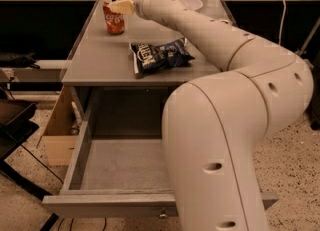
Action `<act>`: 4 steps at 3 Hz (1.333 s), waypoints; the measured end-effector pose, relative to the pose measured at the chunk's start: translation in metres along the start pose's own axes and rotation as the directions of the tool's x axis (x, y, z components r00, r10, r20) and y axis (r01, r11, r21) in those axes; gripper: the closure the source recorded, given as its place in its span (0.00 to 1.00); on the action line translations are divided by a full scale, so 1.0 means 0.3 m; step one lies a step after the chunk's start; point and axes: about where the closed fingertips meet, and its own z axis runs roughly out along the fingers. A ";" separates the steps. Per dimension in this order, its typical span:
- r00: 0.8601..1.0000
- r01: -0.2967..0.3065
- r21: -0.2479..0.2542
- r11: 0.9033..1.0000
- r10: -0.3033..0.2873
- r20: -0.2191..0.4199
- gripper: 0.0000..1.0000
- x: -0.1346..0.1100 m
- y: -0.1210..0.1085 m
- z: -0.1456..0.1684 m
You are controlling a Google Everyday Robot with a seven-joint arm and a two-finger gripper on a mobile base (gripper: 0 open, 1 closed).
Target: Place coke can into top drawer
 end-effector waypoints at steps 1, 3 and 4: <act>1.000 0.014 -0.037 0.999 -0.013 0.012 0.00 0.004 0.009 0.058; 0.994 0.007 -0.212 0.977 0.016 0.105 0.00 -0.063 0.219 0.123; 0.995 0.012 -0.209 0.978 0.010 0.102 0.00 -0.042 0.221 0.143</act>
Offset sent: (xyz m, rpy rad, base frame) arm -0.0002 0.0746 0.0118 0.0815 -0.0795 0.2237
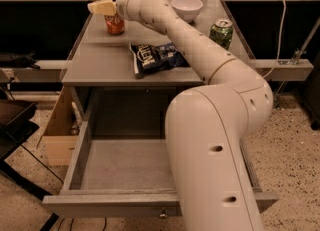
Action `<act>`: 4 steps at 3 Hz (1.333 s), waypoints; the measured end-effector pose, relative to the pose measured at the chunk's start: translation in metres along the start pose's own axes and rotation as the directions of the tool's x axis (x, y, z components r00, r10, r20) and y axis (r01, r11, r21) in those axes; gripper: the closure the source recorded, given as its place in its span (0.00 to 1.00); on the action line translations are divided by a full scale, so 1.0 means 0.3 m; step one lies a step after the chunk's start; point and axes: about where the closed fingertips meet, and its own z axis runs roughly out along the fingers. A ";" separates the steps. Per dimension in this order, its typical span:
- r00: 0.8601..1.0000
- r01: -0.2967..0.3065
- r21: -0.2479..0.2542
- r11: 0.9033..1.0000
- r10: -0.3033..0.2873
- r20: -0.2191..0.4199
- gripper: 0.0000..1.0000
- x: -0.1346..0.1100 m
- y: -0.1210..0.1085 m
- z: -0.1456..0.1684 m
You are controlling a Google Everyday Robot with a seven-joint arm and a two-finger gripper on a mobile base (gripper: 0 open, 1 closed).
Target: Place coke can into top drawer
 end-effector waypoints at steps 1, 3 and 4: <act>1.000 0.014 0.000 1.000 -0.014 -0.027 0.22 0.065 -0.016 0.031; 1.000 0.014 0.000 1.000 -0.014 -0.027 0.69 0.065 -0.016 0.032; 0.999 0.017 -0.001 1.000 -0.017 -0.027 0.92 0.062 -0.015 0.030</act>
Offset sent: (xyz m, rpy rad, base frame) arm 0.0075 0.0012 -0.0156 -0.0230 0.0078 0.0000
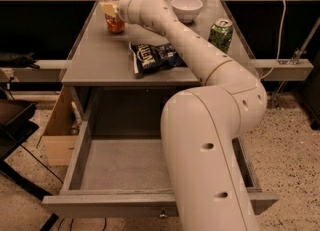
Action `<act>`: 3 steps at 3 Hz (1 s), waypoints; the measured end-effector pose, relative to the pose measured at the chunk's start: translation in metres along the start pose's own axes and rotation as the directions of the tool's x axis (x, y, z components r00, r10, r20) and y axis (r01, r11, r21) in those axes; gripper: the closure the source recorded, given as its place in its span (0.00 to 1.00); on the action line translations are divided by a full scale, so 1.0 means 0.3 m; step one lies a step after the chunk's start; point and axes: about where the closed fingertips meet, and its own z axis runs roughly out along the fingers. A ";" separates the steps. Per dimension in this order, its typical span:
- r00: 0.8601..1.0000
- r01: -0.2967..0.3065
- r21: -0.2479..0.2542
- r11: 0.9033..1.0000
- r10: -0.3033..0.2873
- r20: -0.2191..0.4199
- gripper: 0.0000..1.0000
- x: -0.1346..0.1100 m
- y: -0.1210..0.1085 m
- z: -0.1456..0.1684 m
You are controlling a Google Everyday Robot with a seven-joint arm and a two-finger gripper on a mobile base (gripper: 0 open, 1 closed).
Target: Place coke can into top drawer
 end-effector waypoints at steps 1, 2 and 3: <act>0.998 0.054 -0.007 0.998 -0.054 0.007 1.00 -0.100 -0.010 -0.099; 0.992 0.113 0.015 0.993 -0.114 0.051 1.00 -0.267 -0.040 -0.320; 0.988 0.125 0.019 0.992 -0.126 0.086 1.00 -0.409 0.009 -0.627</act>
Offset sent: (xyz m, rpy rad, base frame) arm -0.1764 -0.1196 0.1045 -0.0786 -0.1015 0.0534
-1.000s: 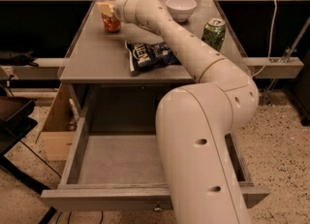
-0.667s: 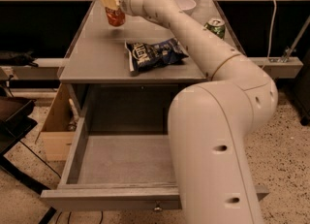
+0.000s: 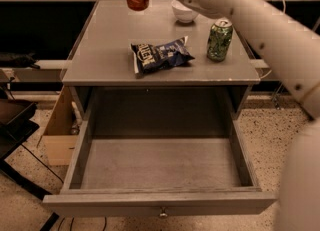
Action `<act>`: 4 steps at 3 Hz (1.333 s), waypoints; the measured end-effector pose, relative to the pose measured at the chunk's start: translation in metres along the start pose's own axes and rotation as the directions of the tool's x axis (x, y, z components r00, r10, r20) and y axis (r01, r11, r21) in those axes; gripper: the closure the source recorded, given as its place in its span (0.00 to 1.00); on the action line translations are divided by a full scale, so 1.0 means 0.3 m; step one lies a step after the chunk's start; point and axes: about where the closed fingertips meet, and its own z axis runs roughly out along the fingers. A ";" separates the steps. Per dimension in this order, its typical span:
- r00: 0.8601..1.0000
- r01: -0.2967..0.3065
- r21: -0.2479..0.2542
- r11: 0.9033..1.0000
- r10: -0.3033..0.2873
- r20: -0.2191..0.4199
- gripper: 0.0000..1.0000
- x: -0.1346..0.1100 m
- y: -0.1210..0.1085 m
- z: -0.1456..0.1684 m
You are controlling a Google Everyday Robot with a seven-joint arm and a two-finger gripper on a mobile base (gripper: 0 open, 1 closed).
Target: Place coke can into top drawer
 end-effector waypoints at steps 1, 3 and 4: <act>0.999 0.019 -0.078 0.997 -0.023 -0.049 1.00 -0.002 0.155 -0.233; 0.982 -0.062 -0.190 0.980 0.026 -0.185 1.00 0.381 0.375 -0.568; 0.988 -0.097 -0.175 0.980 0.073 -0.139 1.00 0.656 0.405 -0.675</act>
Offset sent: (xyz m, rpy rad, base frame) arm -0.2274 -0.1169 -0.1529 -0.1723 0.2825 0.1167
